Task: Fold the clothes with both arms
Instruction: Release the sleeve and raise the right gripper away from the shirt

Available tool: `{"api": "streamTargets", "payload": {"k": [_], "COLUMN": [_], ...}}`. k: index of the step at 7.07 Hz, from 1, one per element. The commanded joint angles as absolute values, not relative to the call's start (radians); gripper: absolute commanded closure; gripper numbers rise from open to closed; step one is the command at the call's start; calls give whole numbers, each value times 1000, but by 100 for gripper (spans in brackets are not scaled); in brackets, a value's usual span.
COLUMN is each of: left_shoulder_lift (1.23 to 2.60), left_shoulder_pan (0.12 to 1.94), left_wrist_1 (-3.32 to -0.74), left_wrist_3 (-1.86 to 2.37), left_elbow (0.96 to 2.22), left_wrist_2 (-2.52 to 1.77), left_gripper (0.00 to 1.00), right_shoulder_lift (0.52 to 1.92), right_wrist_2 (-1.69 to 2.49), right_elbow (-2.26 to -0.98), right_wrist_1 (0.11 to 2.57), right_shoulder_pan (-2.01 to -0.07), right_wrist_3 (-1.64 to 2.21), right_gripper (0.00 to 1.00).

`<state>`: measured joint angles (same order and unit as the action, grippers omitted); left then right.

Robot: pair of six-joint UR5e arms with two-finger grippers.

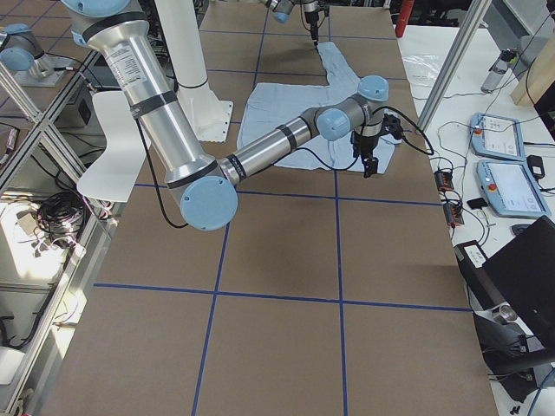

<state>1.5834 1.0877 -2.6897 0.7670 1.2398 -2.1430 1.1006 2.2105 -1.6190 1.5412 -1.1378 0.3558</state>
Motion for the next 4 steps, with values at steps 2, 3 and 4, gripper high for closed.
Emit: {"api": "streamTargets", "payload": {"k": [2, 3, 4], "left_shoulder_lift": [1586, 1586, 1588], "left_shoulder_pan": [1088, 1088, 1088], "left_wrist_1": [-2691, -2691, -2691], "left_wrist_3": [765, 764, 764], "left_elbow": [1238, 1236, 1236], "left_wrist_2": [-2143, -2143, -2143], "left_gripper": [60, 59, 57], "right_shoulder_lift": [1103, 1103, 1103], "right_wrist_2": [2209, 2210, 2209], "right_elbow": [-1617, -1617, -1617], "right_wrist_1": [1528, 1526, 1526], "right_shoulder_pan": [-1138, -1138, -1138], "right_wrist_3": [357, 357, 357], "right_gripper": [0, 0, 0]}}
